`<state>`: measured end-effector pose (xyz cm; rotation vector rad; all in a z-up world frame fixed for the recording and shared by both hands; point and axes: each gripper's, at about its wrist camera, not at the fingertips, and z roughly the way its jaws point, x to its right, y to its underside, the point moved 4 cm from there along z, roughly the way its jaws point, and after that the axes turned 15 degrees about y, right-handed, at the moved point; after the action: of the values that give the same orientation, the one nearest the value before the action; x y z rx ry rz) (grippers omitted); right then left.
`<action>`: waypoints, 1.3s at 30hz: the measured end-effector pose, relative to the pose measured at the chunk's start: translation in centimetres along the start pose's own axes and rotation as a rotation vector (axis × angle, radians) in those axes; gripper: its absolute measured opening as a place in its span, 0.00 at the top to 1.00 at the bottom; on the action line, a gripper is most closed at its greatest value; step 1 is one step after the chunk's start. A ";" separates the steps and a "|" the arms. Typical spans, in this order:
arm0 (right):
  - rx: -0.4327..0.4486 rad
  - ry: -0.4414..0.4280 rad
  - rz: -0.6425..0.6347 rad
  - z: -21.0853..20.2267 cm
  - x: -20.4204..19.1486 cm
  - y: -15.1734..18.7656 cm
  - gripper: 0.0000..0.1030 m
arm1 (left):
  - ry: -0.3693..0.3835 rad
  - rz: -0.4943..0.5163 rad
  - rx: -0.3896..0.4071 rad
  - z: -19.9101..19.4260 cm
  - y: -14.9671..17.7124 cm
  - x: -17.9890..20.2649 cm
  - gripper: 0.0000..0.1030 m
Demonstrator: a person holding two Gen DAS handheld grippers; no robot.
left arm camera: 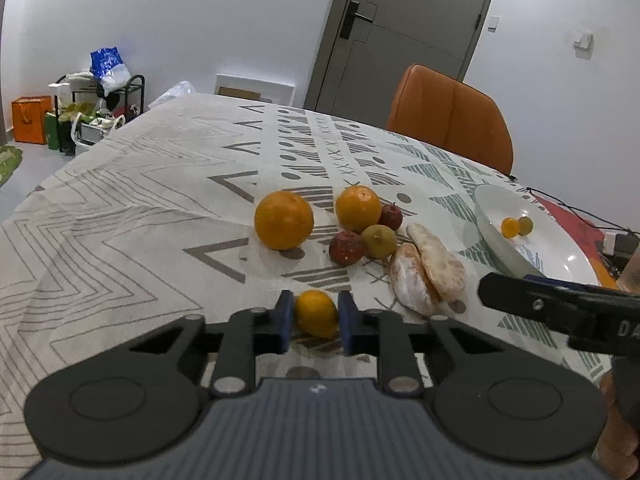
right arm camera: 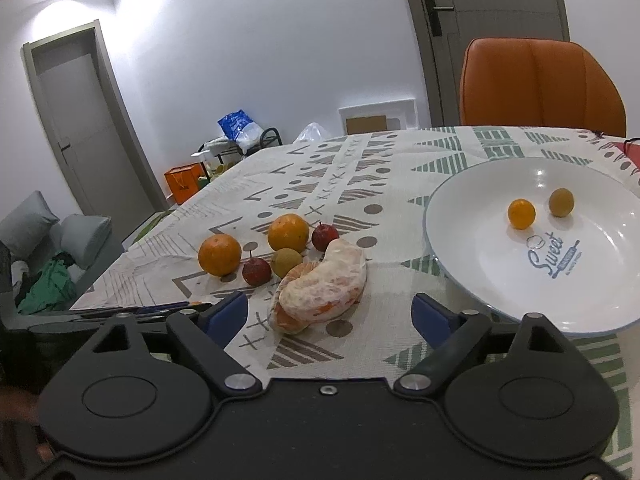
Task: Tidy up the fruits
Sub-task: 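Grasp a small orange fruit with the left tool while the right tool grasps a peeled pomelo segment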
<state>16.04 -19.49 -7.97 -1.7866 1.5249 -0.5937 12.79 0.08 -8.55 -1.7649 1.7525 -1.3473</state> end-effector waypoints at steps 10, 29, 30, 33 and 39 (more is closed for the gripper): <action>-0.037 -0.013 -0.029 1.9 -1.6 -0.3 0.17 | -0.008 -0.022 0.035 -1.1 -0.4 -1.1 0.79; -0.075 -0.018 0.015 4.6 -1.6 -0.6 0.49 | -0.027 -0.052 0.054 -1.6 -0.8 -2.8 0.79; -0.074 -0.020 0.013 4.5 -1.6 -0.6 0.49 | -0.027 -0.049 0.054 -1.6 -0.9 -2.7 0.79; -0.071 -0.030 0.009 4.2 -1.4 -0.5 0.54 | -0.027 -0.039 0.054 -1.5 -1.0 -2.3 0.79; -0.067 -0.044 0.025 3.5 -0.7 -0.1 0.55 | -0.028 -0.014 0.053 -1.5 -1.3 -1.3 0.79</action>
<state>18.56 -18.06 -10.09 -1.8158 1.5510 -0.4931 12.67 2.06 -7.31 -1.7627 1.6767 -1.3555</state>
